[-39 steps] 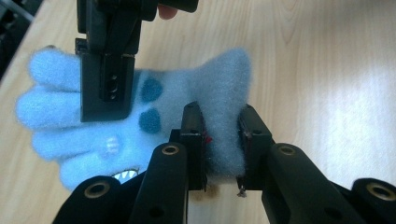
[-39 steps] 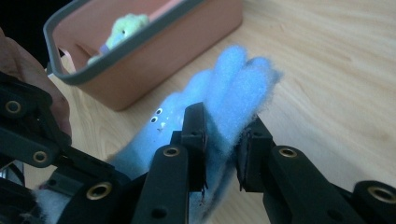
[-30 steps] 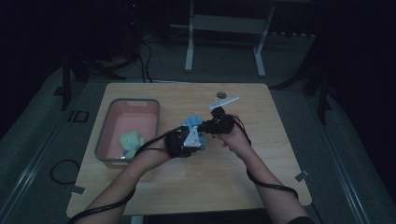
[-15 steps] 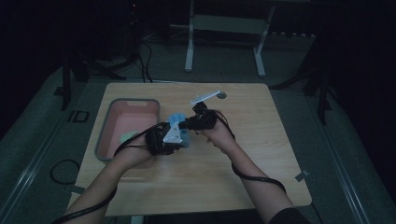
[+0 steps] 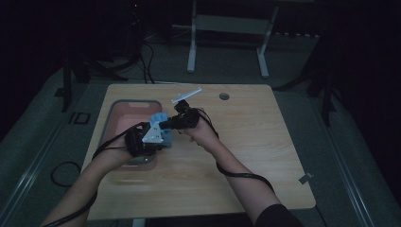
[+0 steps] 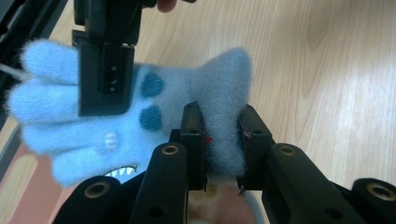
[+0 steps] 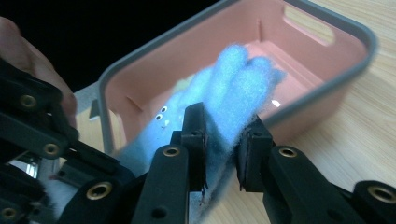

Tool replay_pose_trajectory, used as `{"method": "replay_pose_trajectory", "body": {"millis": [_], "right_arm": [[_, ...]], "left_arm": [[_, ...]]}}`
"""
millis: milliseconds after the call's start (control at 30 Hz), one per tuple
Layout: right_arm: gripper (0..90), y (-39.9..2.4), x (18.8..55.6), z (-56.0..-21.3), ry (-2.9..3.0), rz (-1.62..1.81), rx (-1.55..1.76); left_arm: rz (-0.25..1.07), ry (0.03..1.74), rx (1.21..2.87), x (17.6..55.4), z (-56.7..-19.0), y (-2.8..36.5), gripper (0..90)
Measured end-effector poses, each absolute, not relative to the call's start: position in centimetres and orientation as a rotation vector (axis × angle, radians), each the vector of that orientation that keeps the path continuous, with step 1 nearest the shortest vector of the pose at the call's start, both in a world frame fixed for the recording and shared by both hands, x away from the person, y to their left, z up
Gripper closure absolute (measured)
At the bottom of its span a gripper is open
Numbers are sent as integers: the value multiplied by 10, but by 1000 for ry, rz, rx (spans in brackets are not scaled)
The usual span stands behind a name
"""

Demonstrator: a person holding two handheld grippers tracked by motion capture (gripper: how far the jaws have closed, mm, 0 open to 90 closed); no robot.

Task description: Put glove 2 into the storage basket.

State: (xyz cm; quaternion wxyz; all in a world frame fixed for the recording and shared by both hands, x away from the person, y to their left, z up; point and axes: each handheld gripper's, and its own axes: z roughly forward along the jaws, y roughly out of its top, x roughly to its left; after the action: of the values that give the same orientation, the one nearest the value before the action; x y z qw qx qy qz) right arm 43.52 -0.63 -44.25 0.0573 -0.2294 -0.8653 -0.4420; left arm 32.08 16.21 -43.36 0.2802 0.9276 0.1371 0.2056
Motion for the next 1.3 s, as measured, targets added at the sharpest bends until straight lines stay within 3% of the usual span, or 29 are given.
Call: {"method": "replay_pose_trajectory", "body": {"millis": [633,1067,1300], "right_arm": [[761,74,442,-469,-2611,-1276,-650],[755,103,449,-497,-2677,-1154,-671],[675,110,447,-496,-2780,-1110,-636]], "left_arm": [[555,540,2504,318,-464,227,766],[520,602,2520,327,-494,241,763],[490,628,2510,330,-501,243,756]]}}
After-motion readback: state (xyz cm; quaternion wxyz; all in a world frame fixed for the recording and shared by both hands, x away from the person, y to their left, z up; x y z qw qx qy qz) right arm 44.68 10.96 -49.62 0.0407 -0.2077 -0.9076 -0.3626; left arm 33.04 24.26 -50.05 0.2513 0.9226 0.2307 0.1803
